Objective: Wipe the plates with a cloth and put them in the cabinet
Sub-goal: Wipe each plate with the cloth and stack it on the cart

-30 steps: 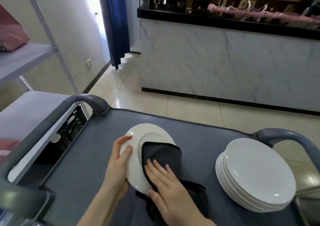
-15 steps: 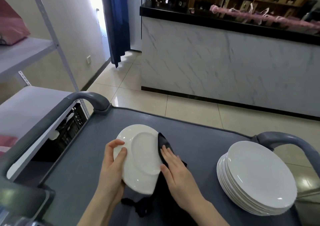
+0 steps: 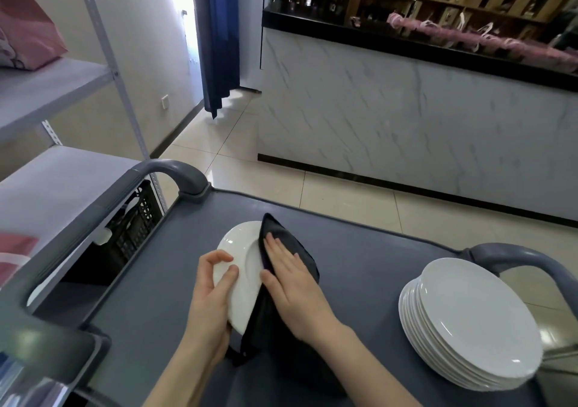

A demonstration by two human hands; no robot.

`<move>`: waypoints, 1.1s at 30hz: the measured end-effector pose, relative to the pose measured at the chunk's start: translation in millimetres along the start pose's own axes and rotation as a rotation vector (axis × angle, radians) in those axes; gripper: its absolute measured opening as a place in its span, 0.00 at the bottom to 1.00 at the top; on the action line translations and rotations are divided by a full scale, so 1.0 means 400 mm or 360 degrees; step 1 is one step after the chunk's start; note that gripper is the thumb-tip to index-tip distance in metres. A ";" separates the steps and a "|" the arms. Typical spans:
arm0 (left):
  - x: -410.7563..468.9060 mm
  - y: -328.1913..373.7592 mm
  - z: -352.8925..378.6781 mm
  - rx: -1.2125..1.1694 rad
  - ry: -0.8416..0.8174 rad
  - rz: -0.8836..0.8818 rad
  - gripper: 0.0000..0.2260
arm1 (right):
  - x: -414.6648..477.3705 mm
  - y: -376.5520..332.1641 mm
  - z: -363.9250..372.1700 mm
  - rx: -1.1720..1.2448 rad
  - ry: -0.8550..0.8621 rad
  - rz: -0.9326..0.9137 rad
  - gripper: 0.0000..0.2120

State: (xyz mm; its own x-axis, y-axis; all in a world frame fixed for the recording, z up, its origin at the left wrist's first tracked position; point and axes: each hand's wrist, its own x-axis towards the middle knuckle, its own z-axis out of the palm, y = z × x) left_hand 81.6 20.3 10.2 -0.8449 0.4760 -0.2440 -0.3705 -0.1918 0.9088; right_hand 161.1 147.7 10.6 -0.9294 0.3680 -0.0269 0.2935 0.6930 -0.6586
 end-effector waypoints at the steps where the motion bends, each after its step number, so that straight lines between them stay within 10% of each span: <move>1: 0.003 0.008 -0.009 -0.0004 0.0009 0.0021 0.15 | 0.006 0.013 -0.001 0.0000 0.0008 0.0054 0.26; 11: 0.058 0.071 -0.109 -0.0036 0.0216 -0.0053 0.15 | -0.113 0.082 0.049 -0.0352 -0.0012 0.0062 0.30; 16: 0.087 0.083 -0.104 -0.0142 0.0331 -0.0155 0.11 | -0.092 0.029 0.057 -0.0570 0.0494 -0.0317 0.34; 22: 0.103 0.112 -0.073 -0.0251 0.0156 -0.0234 0.05 | -0.044 0.013 0.014 -0.0531 0.1098 -0.0505 0.16; 28: 0.126 0.133 -0.003 0.0089 -0.0233 -0.0412 0.15 | -0.031 0.018 -0.100 -0.0099 0.0963 0.0121 0.08; 33: 0.146 0.100 0.022 0.1043 -0.0168 0.0138 0.08 | -0.087 0.084 -0.182 0.0512 0.0952 0.0460 0.05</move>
State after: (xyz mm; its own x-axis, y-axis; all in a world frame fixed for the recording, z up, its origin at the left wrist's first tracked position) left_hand 20.8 47.9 35.2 -0.8064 0.5703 -0.1564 0.0363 0.3118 0.9495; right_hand 219.5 203.1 44.2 -0.5168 0.8475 0.1214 0.3428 0.3347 -0.8778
